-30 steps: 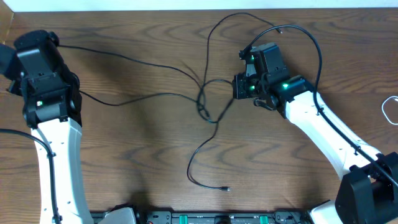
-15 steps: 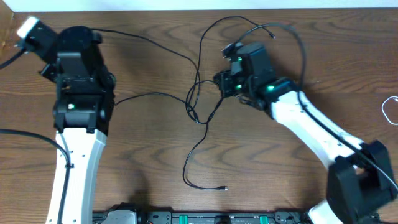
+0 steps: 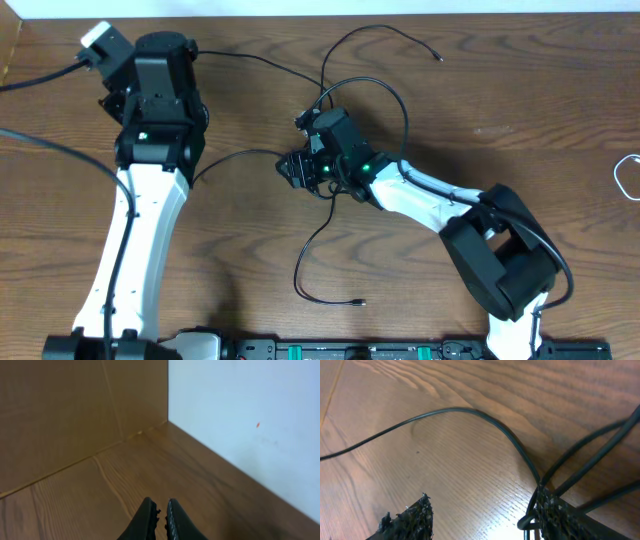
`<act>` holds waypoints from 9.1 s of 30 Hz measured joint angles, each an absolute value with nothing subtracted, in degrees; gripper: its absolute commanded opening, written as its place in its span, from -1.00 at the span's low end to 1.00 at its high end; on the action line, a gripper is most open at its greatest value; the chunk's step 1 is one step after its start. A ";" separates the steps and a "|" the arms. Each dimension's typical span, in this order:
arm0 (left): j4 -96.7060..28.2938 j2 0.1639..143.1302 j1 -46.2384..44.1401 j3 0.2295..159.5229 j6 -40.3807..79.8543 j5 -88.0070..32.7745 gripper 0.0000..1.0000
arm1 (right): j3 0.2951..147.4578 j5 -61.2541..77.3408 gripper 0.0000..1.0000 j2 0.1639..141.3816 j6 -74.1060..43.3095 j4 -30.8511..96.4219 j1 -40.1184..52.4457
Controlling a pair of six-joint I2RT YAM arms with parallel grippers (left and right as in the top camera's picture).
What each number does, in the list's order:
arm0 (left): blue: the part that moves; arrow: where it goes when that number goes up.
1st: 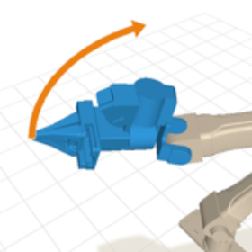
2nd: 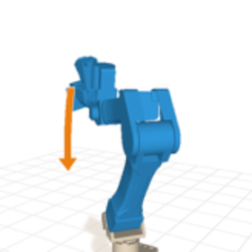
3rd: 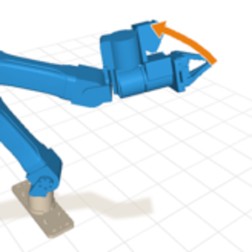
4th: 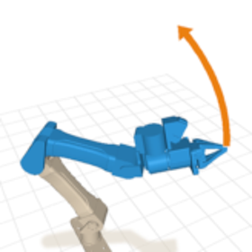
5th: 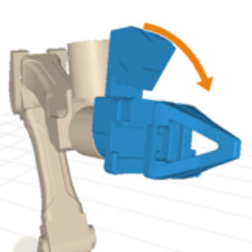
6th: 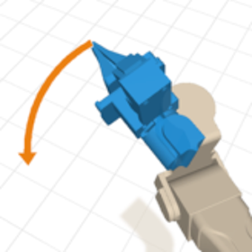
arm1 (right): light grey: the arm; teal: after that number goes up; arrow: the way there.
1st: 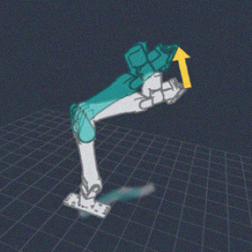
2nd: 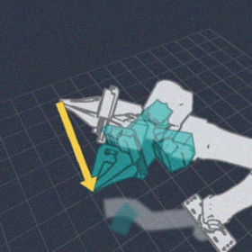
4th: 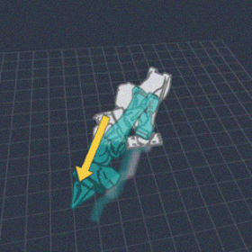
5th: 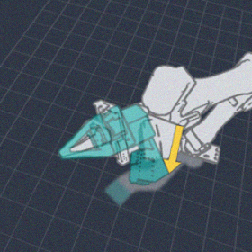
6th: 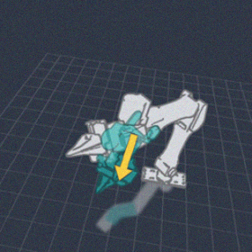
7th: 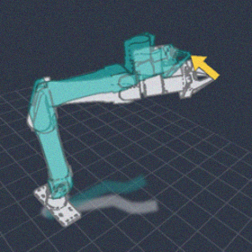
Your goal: Untangle cables
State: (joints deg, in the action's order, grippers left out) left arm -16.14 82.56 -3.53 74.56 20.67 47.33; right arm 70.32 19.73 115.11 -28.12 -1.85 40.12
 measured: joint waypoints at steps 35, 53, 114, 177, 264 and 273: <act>-20.69 84.25 -3.55 74.59 20.73 29.78 -0.85 | 70.35 9.28 0.22 118.61 -37.91 -4.69 40.10; -20.82 84.27 -3.55 74.59 20.73 28.80 -0.85 | 70.59 9.15 -0.20 123.13 -43.27 -11.99 40.36; 63.33 84.90 1.89 74.65 -34.76 76.47 -0.85 | 70.32 9.19 -0.38 93.25 -28.77 24.32 19.18; 53.93 90.76 11.79 74.32 -43.53 86.94 -0.85 | 70.30 13.69 -0.09 114.43 -26.44 9.52 53.69; 52.29 101.91 -18.46 72.55 -43.31 86.94 -0.85 | 70.32 -21.54 0.99 86.87 -16.05 24.10 -38.94; 52.31 101.91 -18.98 72.55 -43.31 86.96 -0.85 | 70.30 -7.27 0.99 86.96 -15.81 25.47 -38.65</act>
